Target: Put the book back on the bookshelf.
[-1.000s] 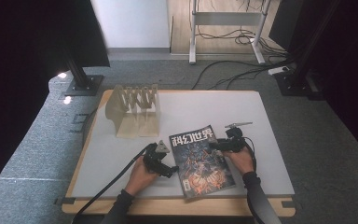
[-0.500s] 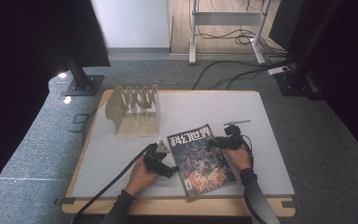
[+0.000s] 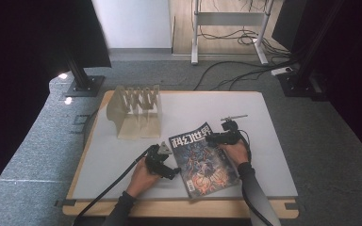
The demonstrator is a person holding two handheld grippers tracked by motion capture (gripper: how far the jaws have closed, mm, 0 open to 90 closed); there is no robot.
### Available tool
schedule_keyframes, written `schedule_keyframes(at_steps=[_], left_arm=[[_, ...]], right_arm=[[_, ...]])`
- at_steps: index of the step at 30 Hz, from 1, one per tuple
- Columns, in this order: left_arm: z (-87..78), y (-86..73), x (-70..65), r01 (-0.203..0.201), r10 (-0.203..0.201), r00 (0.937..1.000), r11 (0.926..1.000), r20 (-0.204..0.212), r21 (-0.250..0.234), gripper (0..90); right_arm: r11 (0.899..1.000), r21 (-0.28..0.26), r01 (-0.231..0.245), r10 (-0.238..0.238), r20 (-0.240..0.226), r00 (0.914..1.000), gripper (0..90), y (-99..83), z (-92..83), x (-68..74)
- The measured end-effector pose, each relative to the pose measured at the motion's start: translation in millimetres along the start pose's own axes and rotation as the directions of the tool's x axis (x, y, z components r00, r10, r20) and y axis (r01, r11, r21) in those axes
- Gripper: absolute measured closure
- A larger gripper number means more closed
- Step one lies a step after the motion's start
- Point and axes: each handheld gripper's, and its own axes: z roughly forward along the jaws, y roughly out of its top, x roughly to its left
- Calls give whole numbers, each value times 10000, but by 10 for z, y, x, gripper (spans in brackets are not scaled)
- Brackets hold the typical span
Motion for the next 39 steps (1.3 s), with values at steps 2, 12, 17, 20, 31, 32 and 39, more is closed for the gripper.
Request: schedule_keyframes(at_steps=[2, 12, 17, 20, 31, 32, 39], left_arm=[[0, 0, 0, 0, 0, 10000, 10000, 5, 2, 0], [-2, 0, -1, 0, 0, 10000, 10000, -6, 7, 0], [-5, 1, 4, 0, 0, 10000, 10000, 34, 36, 0], [-8, 1, 11, 28, -28, 10000, 10000, 67, 47, 0], [-81, 121, 166, 868, -842, 9895, 9961, 1177, -167, 25], [-84, 141, 169, 855, -820, 9882, 9961, 1295, -221, 27], [-25, 318, 202, 923, -816, 9683, 9951, 2359, -346, 67]], right_arm=[[10000, 26, 92, -92, -13, 10000, 617, -6, -26, -6], [9803, 358, 1941, -1958, 504, 9794, 829, 58, -185, 265], [9627, 125, 2703, -2705, 379, 9620, 833, 122, -344, 488], [9546, -68, 2979, -2976, 314, 9542, 836, 147, -413, 593], [9279, -746, 3652, -3638, 318, 9309, 838, 276, -705, 915], [9252, -800, 3709, -3694, 331, 9287, 838, 283, -735, 939], [9122, -998, 3973, -3961, 327, 9176, 838, 299, -846, 1045]])
